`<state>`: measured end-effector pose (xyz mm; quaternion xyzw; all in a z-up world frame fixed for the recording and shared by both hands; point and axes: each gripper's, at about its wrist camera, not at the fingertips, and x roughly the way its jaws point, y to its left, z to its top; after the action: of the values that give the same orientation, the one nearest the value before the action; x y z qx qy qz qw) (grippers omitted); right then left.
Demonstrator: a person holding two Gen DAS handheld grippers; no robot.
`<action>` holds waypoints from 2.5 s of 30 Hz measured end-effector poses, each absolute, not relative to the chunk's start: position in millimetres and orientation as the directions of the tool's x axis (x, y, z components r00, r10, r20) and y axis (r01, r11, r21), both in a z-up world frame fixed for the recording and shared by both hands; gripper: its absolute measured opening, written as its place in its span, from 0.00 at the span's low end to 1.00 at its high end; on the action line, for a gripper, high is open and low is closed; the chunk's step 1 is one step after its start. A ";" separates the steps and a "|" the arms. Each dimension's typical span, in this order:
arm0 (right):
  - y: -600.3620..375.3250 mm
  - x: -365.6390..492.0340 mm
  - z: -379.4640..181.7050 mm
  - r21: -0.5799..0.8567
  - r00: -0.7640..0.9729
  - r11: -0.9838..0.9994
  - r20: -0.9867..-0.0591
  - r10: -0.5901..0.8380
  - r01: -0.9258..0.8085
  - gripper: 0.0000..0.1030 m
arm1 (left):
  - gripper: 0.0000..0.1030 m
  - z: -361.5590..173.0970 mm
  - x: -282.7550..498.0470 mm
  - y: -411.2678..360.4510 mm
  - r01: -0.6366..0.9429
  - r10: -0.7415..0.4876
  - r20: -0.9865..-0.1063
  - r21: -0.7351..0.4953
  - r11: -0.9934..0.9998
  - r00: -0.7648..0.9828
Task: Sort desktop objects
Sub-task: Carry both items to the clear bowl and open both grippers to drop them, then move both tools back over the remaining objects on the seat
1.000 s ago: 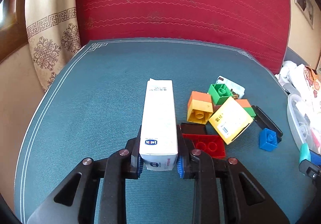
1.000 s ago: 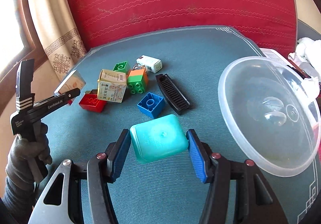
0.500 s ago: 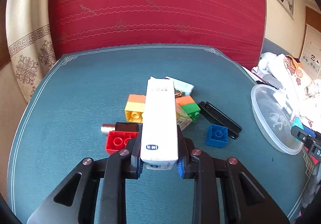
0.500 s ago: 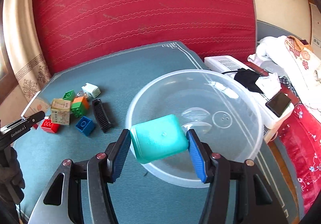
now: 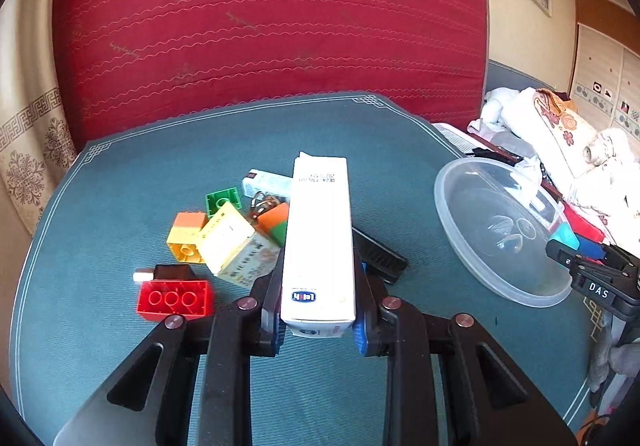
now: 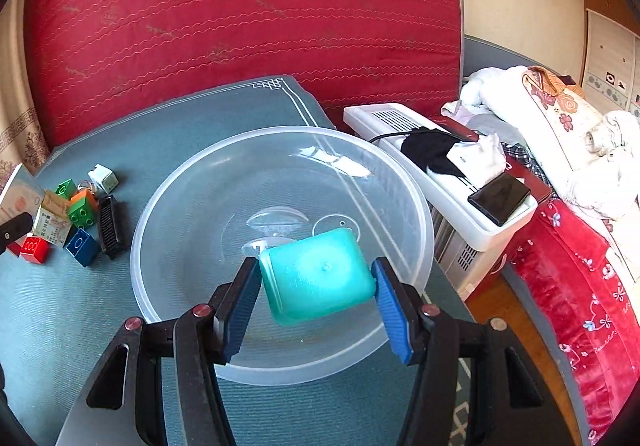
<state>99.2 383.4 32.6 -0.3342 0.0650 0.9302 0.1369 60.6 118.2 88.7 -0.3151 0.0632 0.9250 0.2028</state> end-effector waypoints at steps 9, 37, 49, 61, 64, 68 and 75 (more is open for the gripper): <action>390.1 108.5 40.5 0.043 -0.764 -0.950 -0.606 0.222 -0.310 0.69 | 0.27 89.0 74.0 180.0 -0.555 0.451 -0.632 -0.039 -0.831 -0.630; 395.0 116.3 35.8 0.094 -0.760 -0.924 -0.603 0.243 -0.370 0.75 | 0.48 85.1 44.1 256.3 -0.634 0.606 -0.620 -0.216 -0.742 -0.499; 373.9 114.4 33.1 0.075 -0.754 -0.943 -0.622 0.210 -0.325 0.75 | 0.48 75.6 39.5 203.2 -0.541 0.523 -0.638 -0.193 -0.819 -0.565; 341.9 86.6 27.5 0.028 -0.716 -0.966 -0.676 0.171 -0.258 0.76 | 0.48 83.5 46.3 147.5 -0.495 0.458 -0.617 -0.125 -0.860 -0.640; 338.5 71.4 24.9 0.005 -0.691 -0.967 -0.701 0.177 -0.253 0.76 | 0.48 84.7 45.6 134.8 -0.476 0.439 -0.613 -0.115 -0.872 -0.657; 339.2 50.8 22.3 -0.034 -0.659 -0.963 -0.722 0.209 -0.268 0.76 | 0.48 84.9 41.2 116.2 -0.443 0.419 -0.611 -0.123 -0.888 -0.672; 351.3 16.3 21.0 -0.030 -0.607 -0.956 -0.767 0.210 -0.292 0.76 | 0.48 77.6 29.5 78.6 -0.362 0.374 -0.617 -0.152 -0.920 -0.692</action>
<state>16.3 351.3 21.0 -0.4208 0.0491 0.8949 0.1402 29.5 78.6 77.6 -0.3374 -0.0089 0.9198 0.2002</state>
